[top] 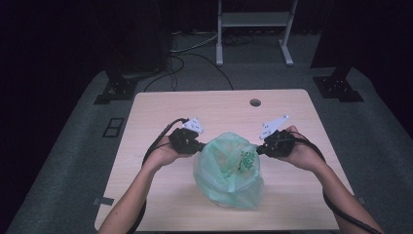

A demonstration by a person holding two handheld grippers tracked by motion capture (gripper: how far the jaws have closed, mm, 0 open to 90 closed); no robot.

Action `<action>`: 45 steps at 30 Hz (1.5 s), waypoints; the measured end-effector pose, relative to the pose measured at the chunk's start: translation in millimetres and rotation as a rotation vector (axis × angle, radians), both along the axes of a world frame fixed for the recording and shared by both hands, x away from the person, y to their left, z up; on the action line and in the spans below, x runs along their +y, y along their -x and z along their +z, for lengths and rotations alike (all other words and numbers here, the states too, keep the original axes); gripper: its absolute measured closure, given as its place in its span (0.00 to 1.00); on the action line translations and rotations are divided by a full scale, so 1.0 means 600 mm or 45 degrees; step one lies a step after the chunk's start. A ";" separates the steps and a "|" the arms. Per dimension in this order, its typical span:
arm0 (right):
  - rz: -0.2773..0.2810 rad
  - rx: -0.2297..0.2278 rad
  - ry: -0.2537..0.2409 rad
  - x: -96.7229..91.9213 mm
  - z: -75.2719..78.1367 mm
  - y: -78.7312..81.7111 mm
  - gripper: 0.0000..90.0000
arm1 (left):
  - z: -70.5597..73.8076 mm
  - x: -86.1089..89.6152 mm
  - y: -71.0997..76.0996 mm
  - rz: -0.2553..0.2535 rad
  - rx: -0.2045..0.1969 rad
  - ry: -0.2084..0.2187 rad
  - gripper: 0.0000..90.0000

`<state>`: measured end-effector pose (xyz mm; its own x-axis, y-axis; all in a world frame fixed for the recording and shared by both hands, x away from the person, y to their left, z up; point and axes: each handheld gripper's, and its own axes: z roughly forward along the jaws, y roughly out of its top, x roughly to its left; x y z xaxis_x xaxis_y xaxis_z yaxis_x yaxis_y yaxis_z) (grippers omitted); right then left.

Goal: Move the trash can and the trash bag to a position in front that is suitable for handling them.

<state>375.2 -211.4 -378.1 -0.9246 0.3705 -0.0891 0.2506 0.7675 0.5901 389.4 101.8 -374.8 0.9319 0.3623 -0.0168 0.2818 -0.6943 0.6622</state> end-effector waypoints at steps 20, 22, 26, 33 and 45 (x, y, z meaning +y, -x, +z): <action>0.001 0.125 -0.063 -0.028 0.008 0.012 0.71 | 0.000 0.023 0.011 0.010 0.024 -0.005 0.61; -0.006 0.116 -0.068 -0.035 0.020 0.016 0.67 | 0.004 0.027 0.015 0.013 0.022 -0.005 0.56; -0.016 0.074 -0.108 -0.050 0.055 0.027 0.65 | 0.012 0.038 0.027 0.016 0.011 -0.011 0.50; 0.045 0.022 -0.174 -0.047 0.106 0.059 0.64 | 0.020 0.047 0.057 -0.018 0.001 -0.004 0.47; 0.150 -0.041 -0.119 0.009 0.099 0.084 0.67 | 0.012 0.047 0.079 -0.024 -0.002 -0.023 0.44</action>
